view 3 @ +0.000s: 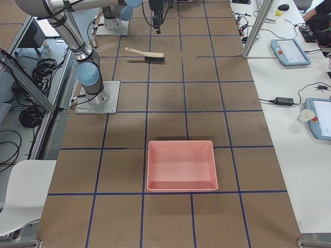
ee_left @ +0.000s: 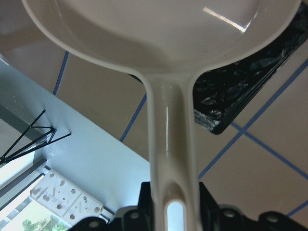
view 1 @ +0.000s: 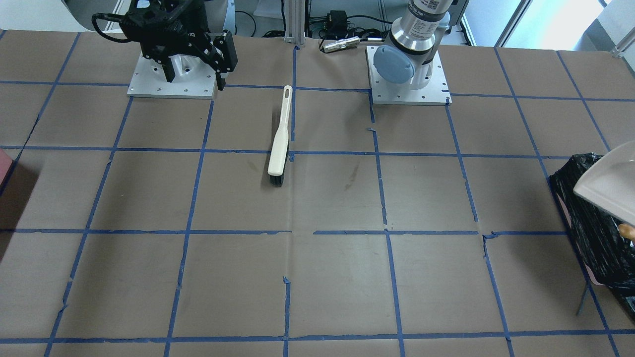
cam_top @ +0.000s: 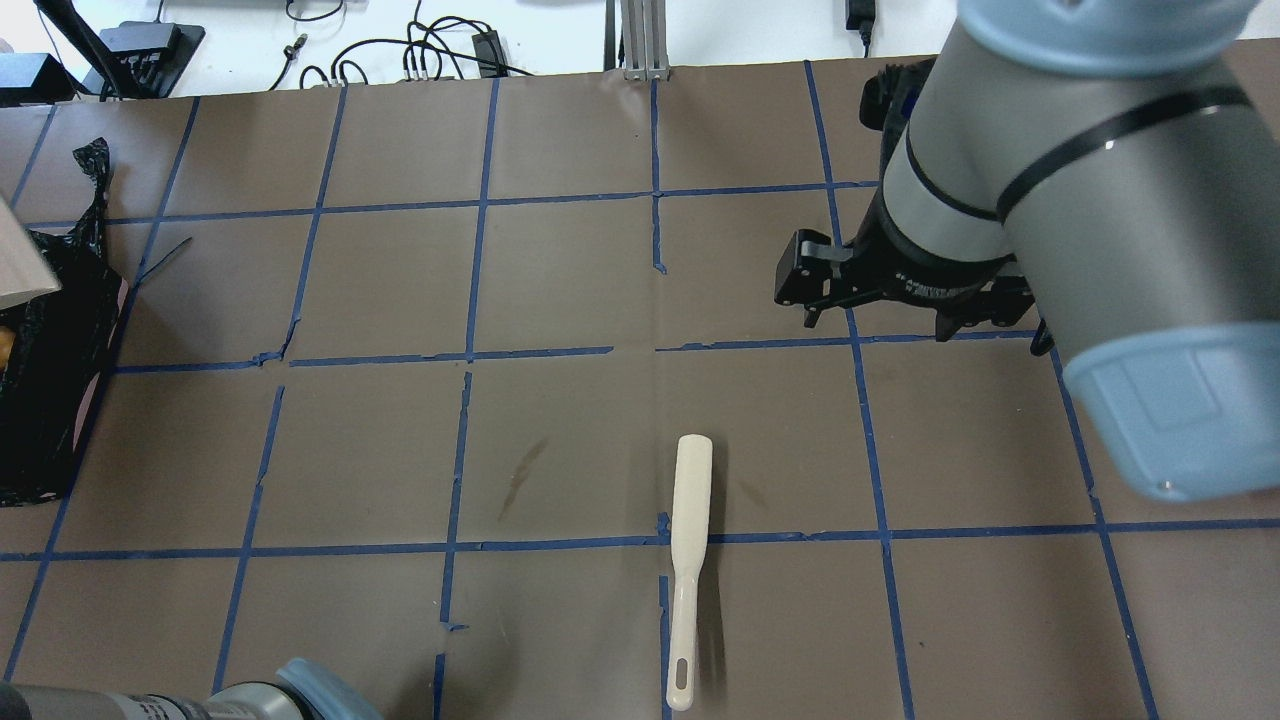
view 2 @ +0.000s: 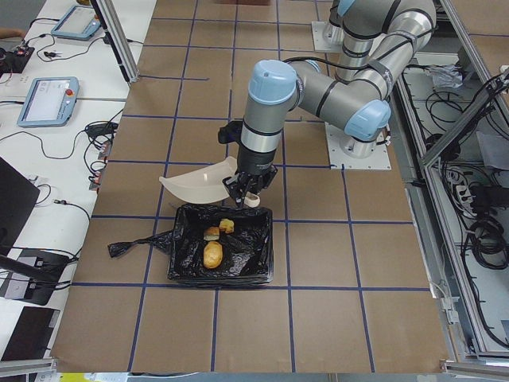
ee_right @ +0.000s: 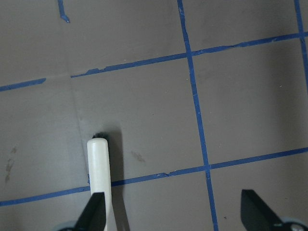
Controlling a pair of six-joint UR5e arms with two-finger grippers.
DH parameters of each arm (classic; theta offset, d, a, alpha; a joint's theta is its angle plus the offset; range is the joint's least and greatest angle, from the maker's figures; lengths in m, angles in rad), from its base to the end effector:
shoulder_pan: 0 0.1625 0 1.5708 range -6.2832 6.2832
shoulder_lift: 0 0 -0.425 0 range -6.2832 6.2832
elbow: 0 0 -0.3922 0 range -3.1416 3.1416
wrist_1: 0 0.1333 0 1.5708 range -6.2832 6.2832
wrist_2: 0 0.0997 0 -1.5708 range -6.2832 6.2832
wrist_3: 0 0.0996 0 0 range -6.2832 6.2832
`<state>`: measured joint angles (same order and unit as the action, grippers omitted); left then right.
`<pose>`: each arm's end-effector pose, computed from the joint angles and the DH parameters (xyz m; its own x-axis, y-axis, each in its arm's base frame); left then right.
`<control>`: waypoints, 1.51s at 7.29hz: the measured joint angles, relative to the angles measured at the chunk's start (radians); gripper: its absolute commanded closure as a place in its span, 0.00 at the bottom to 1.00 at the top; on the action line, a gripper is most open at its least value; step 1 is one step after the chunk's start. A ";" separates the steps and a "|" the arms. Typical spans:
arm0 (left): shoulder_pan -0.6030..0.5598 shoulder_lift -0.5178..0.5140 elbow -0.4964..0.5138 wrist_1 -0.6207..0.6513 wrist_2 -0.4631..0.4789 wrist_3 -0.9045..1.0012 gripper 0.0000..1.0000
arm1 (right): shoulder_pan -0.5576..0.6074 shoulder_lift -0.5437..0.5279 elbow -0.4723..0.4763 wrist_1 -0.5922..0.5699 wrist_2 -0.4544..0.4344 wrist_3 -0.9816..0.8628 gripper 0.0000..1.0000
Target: Sweep and dump trash in nearest bin
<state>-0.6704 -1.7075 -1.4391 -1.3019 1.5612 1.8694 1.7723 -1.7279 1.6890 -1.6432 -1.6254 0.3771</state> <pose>0.3651 -0.4608 0.5114 -0.5396 0.8033 -0.2520 0.8182 0.5709 0.0679 0.2124 -0.4011 0.5098 -0.9839 0.1783 0.0095 0.1758 0.9767 -0.1232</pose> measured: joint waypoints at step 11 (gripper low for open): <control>-0.842 -0.042 -0.285 0.156 -0.041 -1.432 0.82 | -0.118 0.158 -0.149 0.014 -0.038 -0.113 0.00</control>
<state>-1.5124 -1.7500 -1.7238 -1.1456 1.5202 0.4371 1.6539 -1.5698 1.5401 -1.6290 -1.6635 0.2637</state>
